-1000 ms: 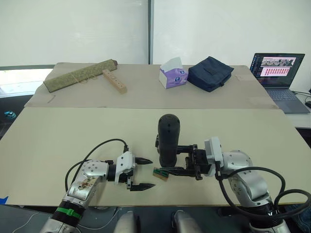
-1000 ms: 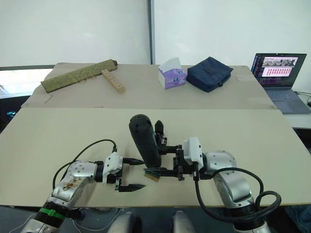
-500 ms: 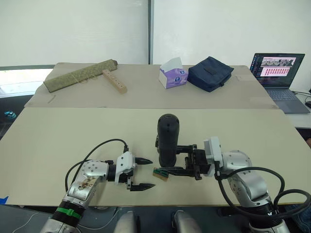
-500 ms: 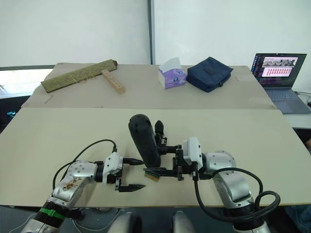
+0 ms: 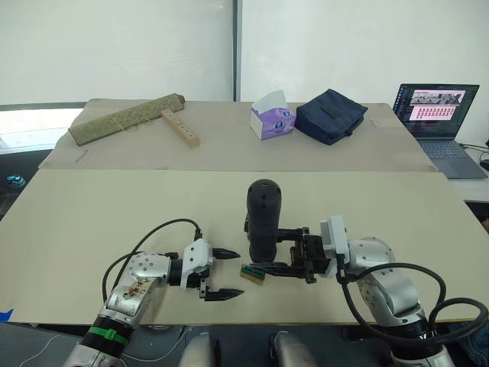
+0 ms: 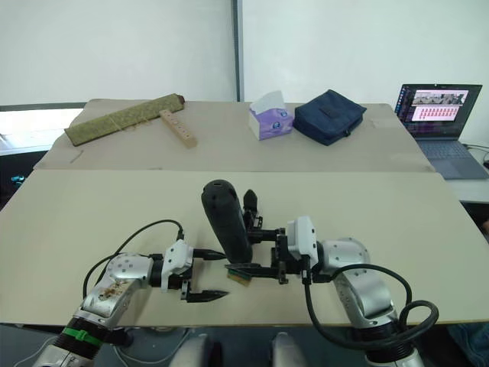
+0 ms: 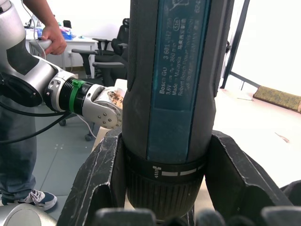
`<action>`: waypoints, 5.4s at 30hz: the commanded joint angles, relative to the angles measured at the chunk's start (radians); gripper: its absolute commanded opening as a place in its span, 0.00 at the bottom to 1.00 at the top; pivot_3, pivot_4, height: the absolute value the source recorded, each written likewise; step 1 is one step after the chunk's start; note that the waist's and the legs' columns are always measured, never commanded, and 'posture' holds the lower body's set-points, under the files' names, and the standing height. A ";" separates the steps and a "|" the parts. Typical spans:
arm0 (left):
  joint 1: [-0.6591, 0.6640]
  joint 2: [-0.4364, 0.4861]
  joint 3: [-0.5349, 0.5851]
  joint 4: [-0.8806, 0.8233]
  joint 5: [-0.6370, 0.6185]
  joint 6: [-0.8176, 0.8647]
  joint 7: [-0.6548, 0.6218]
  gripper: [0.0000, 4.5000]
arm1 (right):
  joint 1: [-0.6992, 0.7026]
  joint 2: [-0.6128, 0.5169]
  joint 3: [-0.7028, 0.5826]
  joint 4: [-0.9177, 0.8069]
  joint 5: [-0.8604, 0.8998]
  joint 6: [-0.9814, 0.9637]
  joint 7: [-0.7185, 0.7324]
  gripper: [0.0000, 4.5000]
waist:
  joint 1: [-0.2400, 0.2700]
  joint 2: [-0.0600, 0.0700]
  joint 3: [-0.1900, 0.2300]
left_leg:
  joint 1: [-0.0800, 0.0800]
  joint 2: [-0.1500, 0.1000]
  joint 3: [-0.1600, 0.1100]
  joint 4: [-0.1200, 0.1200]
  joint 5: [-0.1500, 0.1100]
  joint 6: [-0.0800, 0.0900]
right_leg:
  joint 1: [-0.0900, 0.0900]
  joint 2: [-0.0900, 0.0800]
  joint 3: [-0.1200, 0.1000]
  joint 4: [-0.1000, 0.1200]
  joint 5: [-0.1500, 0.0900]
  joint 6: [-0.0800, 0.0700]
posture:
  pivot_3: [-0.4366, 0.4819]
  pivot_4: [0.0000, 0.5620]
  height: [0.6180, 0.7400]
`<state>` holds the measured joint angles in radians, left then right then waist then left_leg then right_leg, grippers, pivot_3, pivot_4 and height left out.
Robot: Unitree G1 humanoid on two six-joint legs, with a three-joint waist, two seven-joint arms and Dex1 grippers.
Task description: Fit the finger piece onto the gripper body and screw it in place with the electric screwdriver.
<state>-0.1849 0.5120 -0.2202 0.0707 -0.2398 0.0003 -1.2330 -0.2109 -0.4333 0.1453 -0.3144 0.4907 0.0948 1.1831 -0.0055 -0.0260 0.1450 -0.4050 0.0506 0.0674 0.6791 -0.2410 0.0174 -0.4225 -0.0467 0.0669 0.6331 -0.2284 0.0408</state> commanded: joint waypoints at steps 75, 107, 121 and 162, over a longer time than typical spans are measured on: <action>-0.147 0.051 0.253 -0.062 -0.281 0.148 0.038 1.00 | -0.430 -0.089 -0.255 0.180 0.276 0.204 -0.071 0.43 | -0.006 -0.001 0.000 | -0.002 0.000 0.000 -0.001 0.000 0.000 | -0.001 0.000 0.000 -0.001 0.000 0.000 | 0.48 0.27 1.00; -0.315 -0.085 0.117 0.234 -0.108 0.005 -0.046 1.00 | -0.483 0.074 -0.160 0.256 0.170 0.211 -0.066 0.43 | -0.006 -0.001 0.000 | -0.003 0.000 0.000 0.000 0.000 0.000 | -0.002 0.000 0.000 -0.001 0.000 0.000 | 0.48 0.27 1.00; -0.315 -0.099 0.111 0.243 -0.080 -0.001 -0.041 1.00 | -0.468 0.077 -0.144 0.259 0.147 0.202 -0.050 0.43 | -0.006 -0.001 0.000 | -0.003 0.000 0.000 0.000 0.000 0.000 | -0.002 0.000 0.000 -0.001 0.000 0.000 | 0.48 0.27 1.00; -0.305 -0.109 0.100 0.249 -0.066 -0.005 -0.032 1.00 | -0.429 0.077 -0.134 0.282 0.105 0.176 -0.018 0.43 | -0.007 -0.001 0.000 | -0.003 0.000 0.000 0.000 0.000 0.000 | -0.002 0.000 0.000 -0.001 0.000 0.000 | 0.48 0.27 1.00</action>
<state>-0.4787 0.4044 -0.1222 0.3279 -0.3109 0.0203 -1.2673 -0.6383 -0.3545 0.0257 -0.0084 0.5819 0.2968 1.1565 -0.0121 -0.0265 0.1454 -0.4082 0.0507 0.0673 0.6787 -0.2409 0.0174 -0.4247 -0.0464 0.0668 0.6325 -0.2279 0.0407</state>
